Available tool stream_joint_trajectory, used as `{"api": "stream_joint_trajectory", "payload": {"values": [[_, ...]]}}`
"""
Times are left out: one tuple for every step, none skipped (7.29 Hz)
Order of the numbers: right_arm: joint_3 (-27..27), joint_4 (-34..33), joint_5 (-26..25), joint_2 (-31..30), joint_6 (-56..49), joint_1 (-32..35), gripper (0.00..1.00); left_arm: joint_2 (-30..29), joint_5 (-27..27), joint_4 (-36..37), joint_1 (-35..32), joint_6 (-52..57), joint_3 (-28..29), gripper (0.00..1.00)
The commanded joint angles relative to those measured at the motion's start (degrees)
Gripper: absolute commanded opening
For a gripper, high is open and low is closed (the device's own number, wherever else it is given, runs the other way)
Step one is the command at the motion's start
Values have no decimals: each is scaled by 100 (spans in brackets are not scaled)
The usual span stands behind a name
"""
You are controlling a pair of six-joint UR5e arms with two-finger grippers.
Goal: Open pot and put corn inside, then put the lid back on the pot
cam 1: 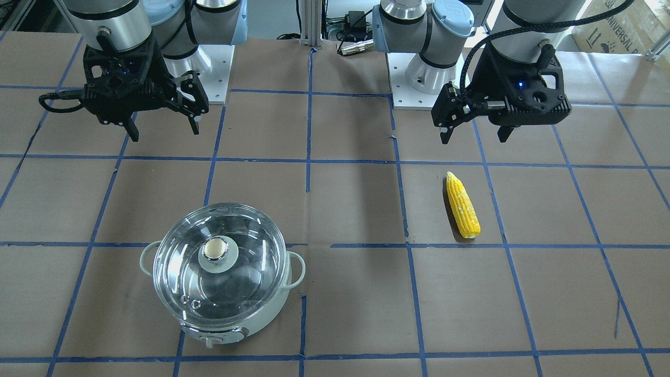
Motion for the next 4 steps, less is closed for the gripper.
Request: {"api": "stream_joint_trajectory", "payload": {"values": [[0,9,0,-1,0,0,100,45,-87,-377,22,-68,118,100],[0,9,0,-1,9,0,100,55,-166,-398,31,-77,102,100],[0,-26,17,8,-17,0,100,46,-202,-398,48,-69,102,100],[-148,-104,9,60,26,43,100,-15,-237,-372,48,-60,67,100]]}}
